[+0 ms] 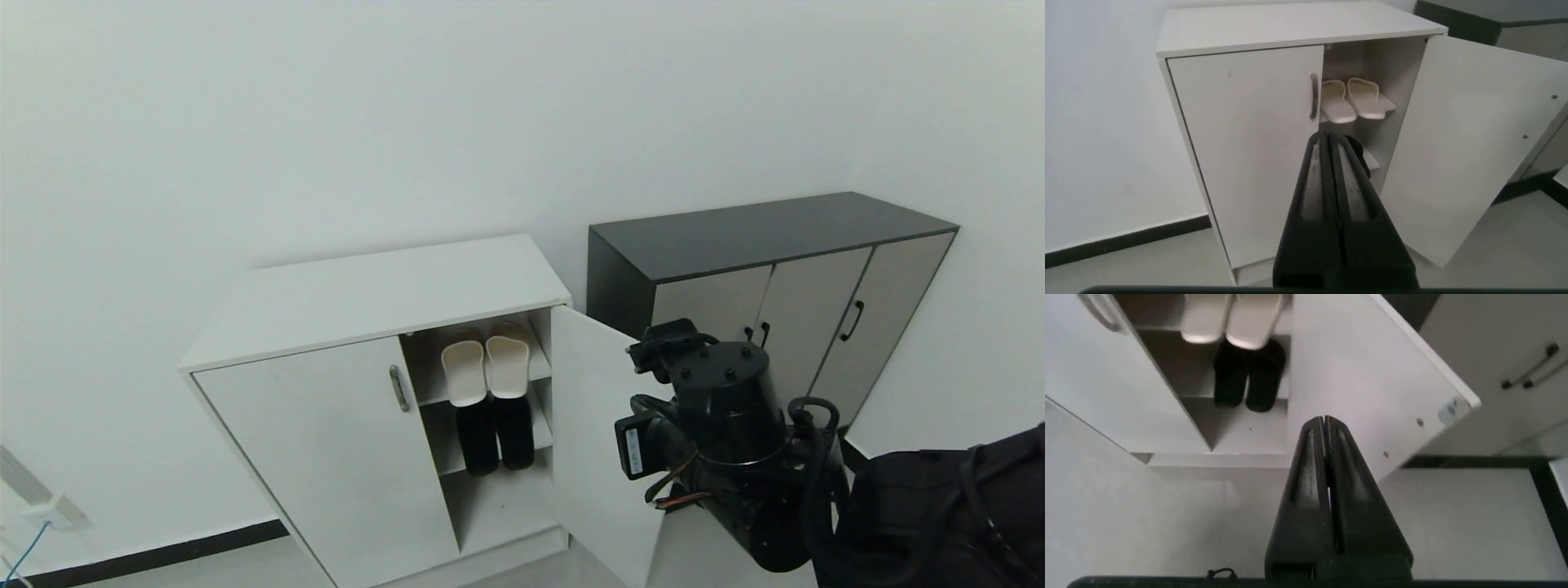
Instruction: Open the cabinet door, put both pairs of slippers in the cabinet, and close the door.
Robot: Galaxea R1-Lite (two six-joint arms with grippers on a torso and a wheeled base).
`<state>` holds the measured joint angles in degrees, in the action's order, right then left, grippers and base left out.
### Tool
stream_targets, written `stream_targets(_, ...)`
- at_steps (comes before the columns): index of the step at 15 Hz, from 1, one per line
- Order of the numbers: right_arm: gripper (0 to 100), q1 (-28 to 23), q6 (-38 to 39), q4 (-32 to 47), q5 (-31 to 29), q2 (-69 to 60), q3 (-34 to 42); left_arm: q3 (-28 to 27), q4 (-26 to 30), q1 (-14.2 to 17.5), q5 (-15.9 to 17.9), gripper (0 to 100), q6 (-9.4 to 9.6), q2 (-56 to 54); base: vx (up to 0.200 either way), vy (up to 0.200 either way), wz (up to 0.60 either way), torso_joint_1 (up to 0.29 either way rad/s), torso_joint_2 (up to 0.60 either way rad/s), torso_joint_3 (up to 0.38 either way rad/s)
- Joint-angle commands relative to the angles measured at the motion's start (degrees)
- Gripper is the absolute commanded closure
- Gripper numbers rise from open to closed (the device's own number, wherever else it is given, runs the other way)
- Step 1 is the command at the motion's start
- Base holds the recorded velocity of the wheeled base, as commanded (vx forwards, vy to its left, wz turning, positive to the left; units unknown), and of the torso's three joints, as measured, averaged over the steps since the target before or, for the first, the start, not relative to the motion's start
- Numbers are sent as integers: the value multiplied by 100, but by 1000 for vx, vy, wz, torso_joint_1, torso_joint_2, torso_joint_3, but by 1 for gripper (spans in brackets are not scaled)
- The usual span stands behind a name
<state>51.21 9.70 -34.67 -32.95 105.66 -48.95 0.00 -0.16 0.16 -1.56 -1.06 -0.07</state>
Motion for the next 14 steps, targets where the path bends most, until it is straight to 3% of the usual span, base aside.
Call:
stream_targets(1, 100, -76, -12, -5, -1, 34, -10, 0, -2, 2, -2, 100, 1, 7, 0, 0, 0, 0, 0, 0)
stream_targets(7, 100, -199, -48, -101, 8, 69, -63, 0, -2, 2, -2, 100, -8, 7, 0, 0, 0, 0, 0, 0)
stream_targets(14, 100, -1588, -215, -22, 773, 931, -1416, 0, -11, 2, -2, 100, 1, 7, 0, 0, 0, 0, 0, 0)
